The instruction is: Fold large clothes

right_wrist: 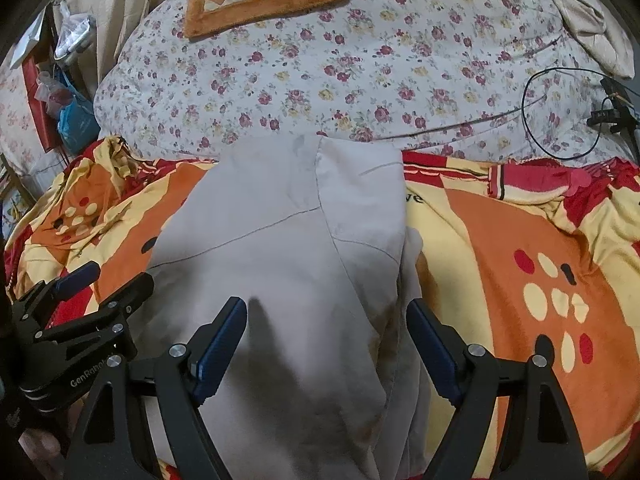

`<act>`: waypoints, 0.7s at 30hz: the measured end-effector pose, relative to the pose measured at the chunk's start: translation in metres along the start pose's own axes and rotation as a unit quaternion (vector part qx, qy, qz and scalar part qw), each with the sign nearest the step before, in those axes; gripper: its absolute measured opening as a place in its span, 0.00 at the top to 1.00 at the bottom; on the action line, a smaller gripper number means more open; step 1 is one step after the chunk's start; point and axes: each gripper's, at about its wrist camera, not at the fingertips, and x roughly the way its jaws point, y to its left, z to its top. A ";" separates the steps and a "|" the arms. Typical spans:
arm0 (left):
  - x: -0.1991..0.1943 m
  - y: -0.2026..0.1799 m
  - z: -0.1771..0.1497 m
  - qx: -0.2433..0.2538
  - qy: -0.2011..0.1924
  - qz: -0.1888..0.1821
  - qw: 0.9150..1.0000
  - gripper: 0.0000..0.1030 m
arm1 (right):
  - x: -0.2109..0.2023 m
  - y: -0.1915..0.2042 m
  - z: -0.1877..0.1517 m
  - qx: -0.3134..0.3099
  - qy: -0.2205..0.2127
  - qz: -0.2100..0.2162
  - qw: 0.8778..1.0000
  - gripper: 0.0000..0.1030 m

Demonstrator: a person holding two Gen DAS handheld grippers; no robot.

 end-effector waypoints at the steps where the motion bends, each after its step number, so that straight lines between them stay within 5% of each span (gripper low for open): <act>1: 0.000 0.000 -0.001 -0.002 0.000 -0.002 1.000 0.21 | 0.001 0.000 0.000 0.001 0.001 0.001 1.000 0.19; 21: -0.002 -0.002 -0.001 0.000 -0.007 0.004 1.000 0.21 | 0.002 0.000 -0.001 -0.006 -0.002 0.002 1.000 0.19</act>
